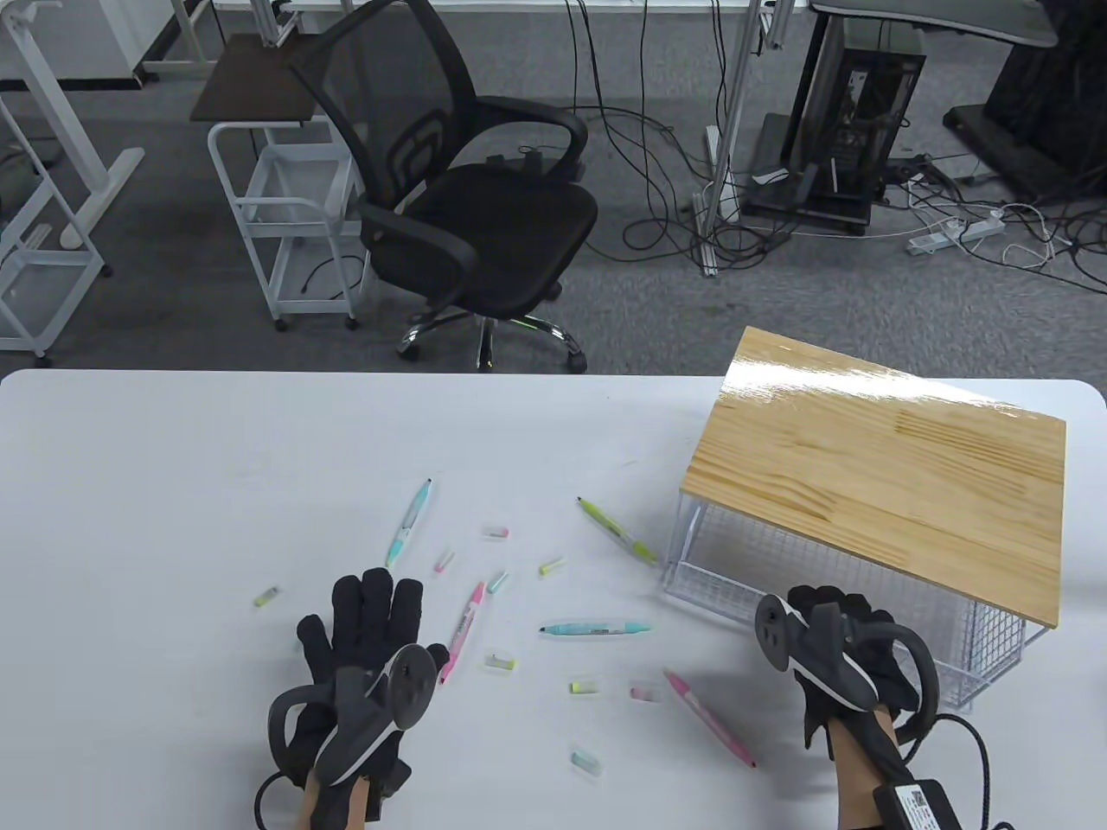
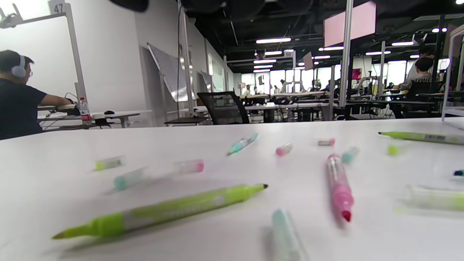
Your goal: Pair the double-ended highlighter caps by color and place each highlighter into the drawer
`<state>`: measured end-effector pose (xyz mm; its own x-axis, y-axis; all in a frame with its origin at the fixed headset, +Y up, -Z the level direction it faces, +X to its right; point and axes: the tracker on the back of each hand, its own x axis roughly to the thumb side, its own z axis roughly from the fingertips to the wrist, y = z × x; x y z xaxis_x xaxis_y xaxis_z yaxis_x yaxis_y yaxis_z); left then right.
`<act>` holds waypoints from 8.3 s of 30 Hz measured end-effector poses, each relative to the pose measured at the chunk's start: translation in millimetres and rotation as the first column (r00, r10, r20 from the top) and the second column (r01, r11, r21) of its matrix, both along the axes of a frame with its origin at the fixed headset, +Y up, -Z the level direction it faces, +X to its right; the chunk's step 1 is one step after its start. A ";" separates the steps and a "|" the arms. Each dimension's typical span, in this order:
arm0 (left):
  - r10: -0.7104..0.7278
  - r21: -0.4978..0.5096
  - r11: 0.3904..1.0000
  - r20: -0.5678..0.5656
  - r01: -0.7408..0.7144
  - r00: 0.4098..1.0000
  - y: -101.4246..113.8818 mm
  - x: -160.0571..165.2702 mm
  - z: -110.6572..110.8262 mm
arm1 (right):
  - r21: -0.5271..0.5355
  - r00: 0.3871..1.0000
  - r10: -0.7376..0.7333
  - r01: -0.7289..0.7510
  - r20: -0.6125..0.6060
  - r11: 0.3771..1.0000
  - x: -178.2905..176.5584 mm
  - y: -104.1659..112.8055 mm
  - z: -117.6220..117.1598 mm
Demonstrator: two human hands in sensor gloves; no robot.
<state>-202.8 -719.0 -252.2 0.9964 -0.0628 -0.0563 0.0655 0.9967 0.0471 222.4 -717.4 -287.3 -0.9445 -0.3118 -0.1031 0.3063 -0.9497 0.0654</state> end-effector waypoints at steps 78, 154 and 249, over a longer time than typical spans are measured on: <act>-0.051 -0.037 0.998 -0.051 0.049 0.997 -0.2 -6.5 1.7 | -0.342 0.973 -0.133 0.062 -0.189 0.938 -91.0 -52.5 12.9; -0.483 -0.495 0.799 -0.191 0.342 0.854 -39.3 65.7 -182.8 | 0.215 0.855 -0.197 0.332 -0.479 0.918 -92.4 -5.0 44.6; 0.010 0.178 0.978 0.474 -0.107 0.880 13.0 93.9 8.5 | 0.141 0.642 -0.276 0.520 -0.716 0.842 -157.3 19.7 47.1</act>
